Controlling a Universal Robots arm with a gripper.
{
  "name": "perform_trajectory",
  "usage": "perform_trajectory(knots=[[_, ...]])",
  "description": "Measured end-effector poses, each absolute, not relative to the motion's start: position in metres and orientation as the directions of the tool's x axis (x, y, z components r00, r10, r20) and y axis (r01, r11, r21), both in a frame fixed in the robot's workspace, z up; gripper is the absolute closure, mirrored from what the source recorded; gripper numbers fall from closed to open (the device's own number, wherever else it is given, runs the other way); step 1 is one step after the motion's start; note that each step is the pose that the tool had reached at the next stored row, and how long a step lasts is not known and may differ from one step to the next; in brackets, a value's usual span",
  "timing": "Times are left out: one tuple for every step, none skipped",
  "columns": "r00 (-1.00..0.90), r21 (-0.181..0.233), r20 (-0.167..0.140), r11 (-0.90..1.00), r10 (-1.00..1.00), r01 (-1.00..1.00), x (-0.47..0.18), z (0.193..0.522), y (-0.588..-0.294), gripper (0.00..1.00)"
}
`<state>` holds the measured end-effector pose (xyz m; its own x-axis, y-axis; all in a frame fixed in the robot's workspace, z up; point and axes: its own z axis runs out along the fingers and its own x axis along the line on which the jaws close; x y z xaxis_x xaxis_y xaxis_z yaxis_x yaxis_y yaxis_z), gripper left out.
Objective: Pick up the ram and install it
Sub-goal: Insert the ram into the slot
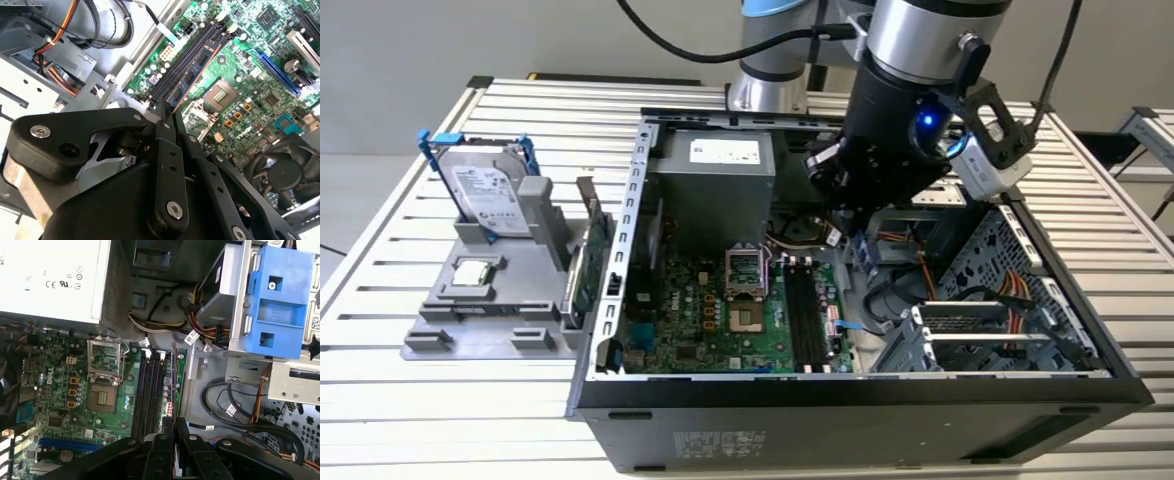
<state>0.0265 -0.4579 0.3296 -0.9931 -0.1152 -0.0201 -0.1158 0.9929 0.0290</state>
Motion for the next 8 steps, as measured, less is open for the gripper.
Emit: perform_trajectory(knots=[[-0.993,0.029,-0.020,0.993,-0.115,-0.116,0.026,0.328,-0.458,1.00],[-0.993,0.029,-0.020,0.993,-0.115,-0.116,0.026,0.326,-0.458,1.00],[-0.993,0.029,-0.020,0.993,-0.115,-0.115,0.026,0.324,-0.458,1.00],[-0.994,0.029,-0.020,0.993,-0.110,-0.110,0.026,0.322,-0.458,1.00],[-0.995,0.029,-0.020,0.995,-0.098,-0.098,0.027,0.320,-0.458,1.00],[-0.997,0.029,-0.020,0.996,-0.080,-0.080,0.027,0.319,-0.458,1.00],[-0.998,0.029,-0.020,0.998,-0.062,-0.063,0.027,0.317,-0.458,1.00],[-0.999,0.029,-0.020,0.999,-0.044,-0.045,0.027,0.315,-0.458,1.00]])
